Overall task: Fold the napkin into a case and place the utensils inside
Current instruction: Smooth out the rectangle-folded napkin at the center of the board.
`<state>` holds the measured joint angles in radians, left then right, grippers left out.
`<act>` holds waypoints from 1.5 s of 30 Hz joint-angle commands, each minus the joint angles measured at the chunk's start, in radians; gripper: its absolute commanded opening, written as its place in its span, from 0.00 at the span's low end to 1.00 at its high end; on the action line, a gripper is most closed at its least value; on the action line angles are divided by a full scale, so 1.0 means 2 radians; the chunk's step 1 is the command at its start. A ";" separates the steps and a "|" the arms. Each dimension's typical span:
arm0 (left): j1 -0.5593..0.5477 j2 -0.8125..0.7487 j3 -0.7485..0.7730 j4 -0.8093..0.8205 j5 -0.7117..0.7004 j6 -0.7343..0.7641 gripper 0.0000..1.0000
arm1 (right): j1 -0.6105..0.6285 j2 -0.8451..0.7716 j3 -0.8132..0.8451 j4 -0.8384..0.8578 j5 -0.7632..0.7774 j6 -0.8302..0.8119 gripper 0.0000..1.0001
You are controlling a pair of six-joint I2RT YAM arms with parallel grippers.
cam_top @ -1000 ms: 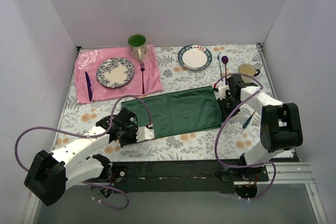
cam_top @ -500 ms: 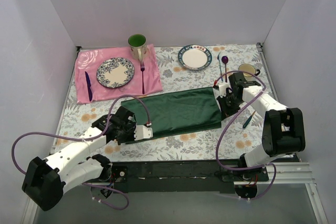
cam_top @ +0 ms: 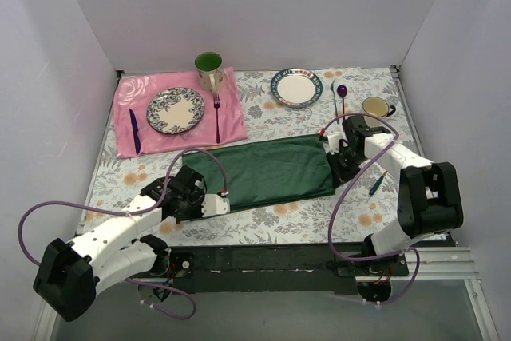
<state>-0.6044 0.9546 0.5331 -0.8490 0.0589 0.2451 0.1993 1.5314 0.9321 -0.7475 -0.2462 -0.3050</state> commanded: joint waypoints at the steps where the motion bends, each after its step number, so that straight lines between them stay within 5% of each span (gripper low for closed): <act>1: 0.000 0.010 -0.007 0.016 -0.007 -0.006 0.00 | 0.002 0.010 -0.007 0.018 -0.005 0.006 0.01; 9: 0.001 0.001 0.000 0.004 0.004 -0.007 0.06 | 0.002 0.012 0.003 -0.004 -0.019 -0.010 0.01; 11: 0.001 -0.004 0.018 -0.013 0.014 -0.017 0.19 | 0.002 0.013 0.015 -0.020 -0.027 -0.012 0.13; 12: 0.002 -0.006 0.026 -0.022 0.018 -0.021 0.27 | 0.002 0.011 0.021 -0.027 -0.029 -0.018 0.31; 13: 0.003 -0.008 0.050 -0.040 0.026 -0.026 0.35 | 0.002 0.005 0.029 -0.034 -0.030 -0.021 0.38; 15: 0.015 -0.013 0.078 -0.054 0.056 -0.044 0.42 | 0.002 -0.004 0.059 -0.053 -0.026 -0.030 0.53; 17: 0.026 -0.009 0.117 -0.061 0.072 -0.072 0.47 | 0.001 -0.014 0.083 -0.058 -0.020 -0.045 0.57; 27: 0.054 0.075 0.119 0.032 0.091 -0.175 0.49 | 0.024 0.058 0.148 -0.019 -0.076 -0.052 0.43; 45: 0.055 0.162 0.052 0.105 0.061 -0.162 0.45 | 0.059 0.085 0.018 0.072 -0.012 -0.067 0.33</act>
<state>-0.4992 1.2839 0.6662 -0.6704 0.1928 -0.1146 0.3092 1.7279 1.0492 -0.6258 -0.2970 -0.4049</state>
